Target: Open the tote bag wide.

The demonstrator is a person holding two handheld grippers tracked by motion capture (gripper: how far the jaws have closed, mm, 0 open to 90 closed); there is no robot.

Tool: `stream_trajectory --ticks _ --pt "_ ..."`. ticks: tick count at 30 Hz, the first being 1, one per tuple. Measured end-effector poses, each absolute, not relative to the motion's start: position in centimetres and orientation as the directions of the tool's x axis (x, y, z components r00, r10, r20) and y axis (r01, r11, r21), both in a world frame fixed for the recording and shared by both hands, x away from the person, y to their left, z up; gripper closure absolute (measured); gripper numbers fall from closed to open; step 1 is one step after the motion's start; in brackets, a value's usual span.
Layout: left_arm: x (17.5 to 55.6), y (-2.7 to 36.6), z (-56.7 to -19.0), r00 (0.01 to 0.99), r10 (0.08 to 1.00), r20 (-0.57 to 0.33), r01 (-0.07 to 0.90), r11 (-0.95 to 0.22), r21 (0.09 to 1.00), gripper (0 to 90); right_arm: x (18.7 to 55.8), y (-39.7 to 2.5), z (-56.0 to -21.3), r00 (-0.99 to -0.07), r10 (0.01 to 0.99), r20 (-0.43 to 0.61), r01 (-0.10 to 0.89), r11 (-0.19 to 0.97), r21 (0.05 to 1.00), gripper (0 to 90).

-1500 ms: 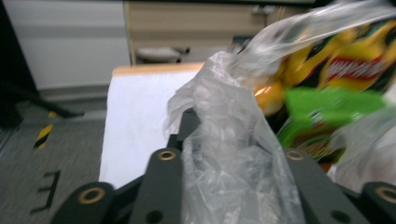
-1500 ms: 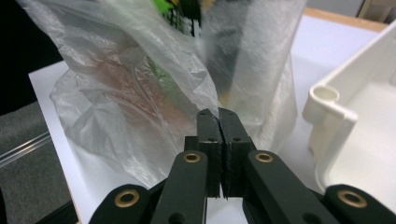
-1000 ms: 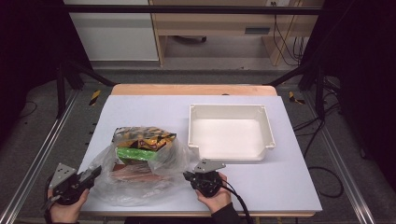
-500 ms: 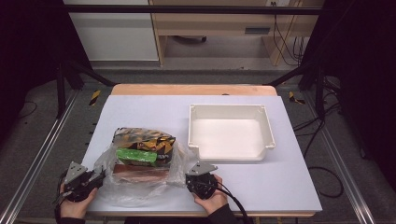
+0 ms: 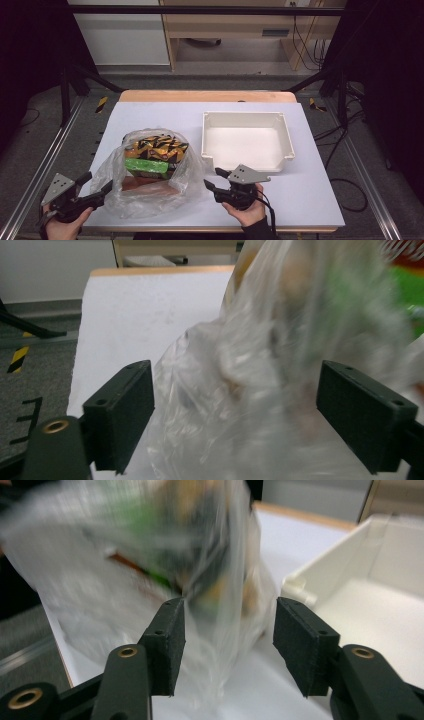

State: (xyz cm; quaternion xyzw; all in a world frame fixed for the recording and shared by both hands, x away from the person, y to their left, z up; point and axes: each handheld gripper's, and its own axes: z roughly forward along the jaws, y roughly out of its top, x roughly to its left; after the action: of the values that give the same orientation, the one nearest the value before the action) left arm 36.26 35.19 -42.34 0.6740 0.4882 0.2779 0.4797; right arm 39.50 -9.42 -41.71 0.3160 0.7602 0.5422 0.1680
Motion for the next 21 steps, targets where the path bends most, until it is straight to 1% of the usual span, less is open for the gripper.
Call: stream_trajectory --ticks 1,4,5,8,13,17,19,20,21 --pt "36.1 35.3 -42.0 0.372 0.923 -0.095 0.383 -0.059 0.922 13.8 39.5 -9.4 -41.7 -0.744 0.663 0.087 0.298 0.212 0.931 46.2" --pt "35.6 35.4 -40.8 0.381 0.919 -0.102 0.358 -0.045 0.933 11.5 39.5 -9.6 -39.1 -0.742 0.666 0.075 0.247 0.168 0.955 44.5" --pt "35.5 35.4 -40.4 0.382 0.919 -0.101 0.35 -0.043 0.936 11.5 39.5 -9.6 -39.1 -0.742 0.666 0.075 0.247 0.168 0.955 44.5" --pt "35.5 35.3 -38.7 0.387 0.917 -0.093 0.313 -0.036 0.949 10.8 40.1 -8.7 -37.1 -0.748 0.662 0.054 0.206 0.154 0.966 44.5" --pt "35.9 35.3 -36.8 0.395 0.916 -0.075 0.278 -0.041 0.96 11.0 41.0 -7.2 -36.0 -0.75 0.659 0.048 0.192 0.148 0.97 44.6" --pt "37.0 34.6 -35.4 0.407 0.913 -0.042 0.264 -0.073 0.962 14.6 41.8 -5.8 -35.4 -0.752 0.657 0.058 0.199 0.142 0.97 44.6" --pt "38.0 34.0 -35.1 0.416 0.909 -0.032 0.277 -0.093 0.956 16.8 42.1 -5.3 -35.4 -0.756 0.651 0.066 0.202 0.136 0.97 44.4" --pt "38.5 33.6 -35.1 0.421 0.906 -0.036 0.287 -0.096 0.953 20.5 42.5 -4.8 -35.5 -0.755 0.651 0.077 0.216 0.137 0.967 44.0" --pt "39.1 33.3 -35.2 0.422 0.906 -0.032 0.302 -0.108 0.947 20.5 42.5 -4.8 -35.5 -0.755 0.651 0.077 0.216 0.137 0.967 44.0"
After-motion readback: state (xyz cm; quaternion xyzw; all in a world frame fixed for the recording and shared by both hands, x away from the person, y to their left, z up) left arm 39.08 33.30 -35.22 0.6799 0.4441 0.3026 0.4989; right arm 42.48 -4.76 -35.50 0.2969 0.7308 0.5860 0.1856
